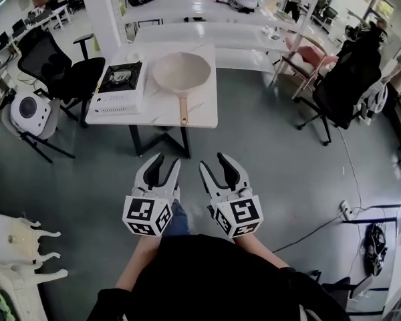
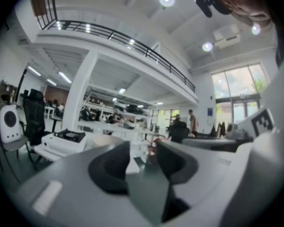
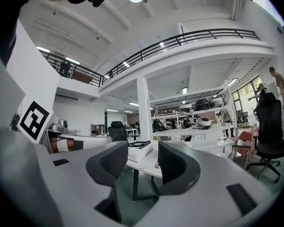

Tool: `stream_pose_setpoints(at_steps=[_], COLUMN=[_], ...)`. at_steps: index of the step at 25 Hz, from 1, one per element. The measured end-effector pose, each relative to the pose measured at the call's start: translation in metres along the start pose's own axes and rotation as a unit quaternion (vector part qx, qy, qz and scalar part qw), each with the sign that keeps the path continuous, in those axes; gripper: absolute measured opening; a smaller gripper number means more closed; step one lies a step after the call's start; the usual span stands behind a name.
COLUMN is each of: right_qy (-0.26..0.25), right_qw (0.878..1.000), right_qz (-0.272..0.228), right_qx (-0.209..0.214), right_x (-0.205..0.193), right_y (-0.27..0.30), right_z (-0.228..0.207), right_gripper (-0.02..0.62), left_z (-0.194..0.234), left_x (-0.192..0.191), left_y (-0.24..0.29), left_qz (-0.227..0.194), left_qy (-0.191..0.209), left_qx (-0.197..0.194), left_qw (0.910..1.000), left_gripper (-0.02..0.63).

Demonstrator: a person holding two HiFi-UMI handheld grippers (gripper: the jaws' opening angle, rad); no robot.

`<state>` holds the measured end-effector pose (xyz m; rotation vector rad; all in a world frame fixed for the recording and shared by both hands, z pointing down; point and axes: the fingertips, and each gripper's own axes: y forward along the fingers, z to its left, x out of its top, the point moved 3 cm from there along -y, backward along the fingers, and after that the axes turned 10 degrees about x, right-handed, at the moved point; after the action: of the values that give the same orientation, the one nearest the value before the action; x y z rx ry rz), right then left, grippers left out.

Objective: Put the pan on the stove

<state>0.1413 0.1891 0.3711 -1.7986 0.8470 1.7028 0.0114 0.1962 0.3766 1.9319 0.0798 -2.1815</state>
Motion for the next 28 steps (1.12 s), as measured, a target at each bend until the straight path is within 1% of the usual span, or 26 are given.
stream_pose_setpoints(at_steps=[2, 6, 9, 15, 19, 22, 25, 28], right_qy=[-0.001, 0.002, 0.01, 0.019, 0.025, 0.03, 0.041, 0.055], right_qw=[1.0, 1.0, 1.0, 0.999, 0.997, 0.996, 0.994, 0.992], right_qz=[0.003, 0.003, 0.006, 0.02, 0.043, 0.057, 0.069, 0.084], right_qx=[-0.002, -0.004, -0.009, -0.036, -0.058, -0.067, -0.074, -0.073], right_x=[0.003, 0.004, 0.001, -0.007, -0.018, -0.027, -0.035, -0.043], right_y=[0.025, 0.081, 0.122, 0.188, 0.215, 0.229, 0.237, 0.239], right_z=[-0.011, -0.037, -0.059, -0.098, -0.118, -0.132, -0.14, -0.142], right_gripper=[0.172, 0.172, 0.172, 0.172, 0.172, 0.172, 0.172, 0.172], left_z=[0.014, 0.039, 0.057, 0.092, 0.108, 0.117, 0.123, 0.124], left_x=[0.005, 0.009, 0.013, 0.008, -0.001, -0.007, -0.015, -0.024], left_y=[0.024, 0.079, 0.122, 0.195, 0.233, 0.255, 0.269, 0.277], left_qz=[0.004, 0.021, 0.026, 0.041, 0.064, 0.081, 0.097, 0.114], left_qy=[-0.003, -0.004, -0.005, -0.01, -0.013, -0.02, -0.028, -0.034], left_qx=[-0.008, -0.036, -0.053, -0.081, -0.098, -0.11, -0.118, -0.126], left_qw=[1.0, 0.9991, 0.9983, 0.9958, 0.993, 0.9904, 0.9879, 0.9849], left_gripper=[0.181, 0.181, 0.181, 0.181, 0.181, 0.181, 0.181, 0.181])
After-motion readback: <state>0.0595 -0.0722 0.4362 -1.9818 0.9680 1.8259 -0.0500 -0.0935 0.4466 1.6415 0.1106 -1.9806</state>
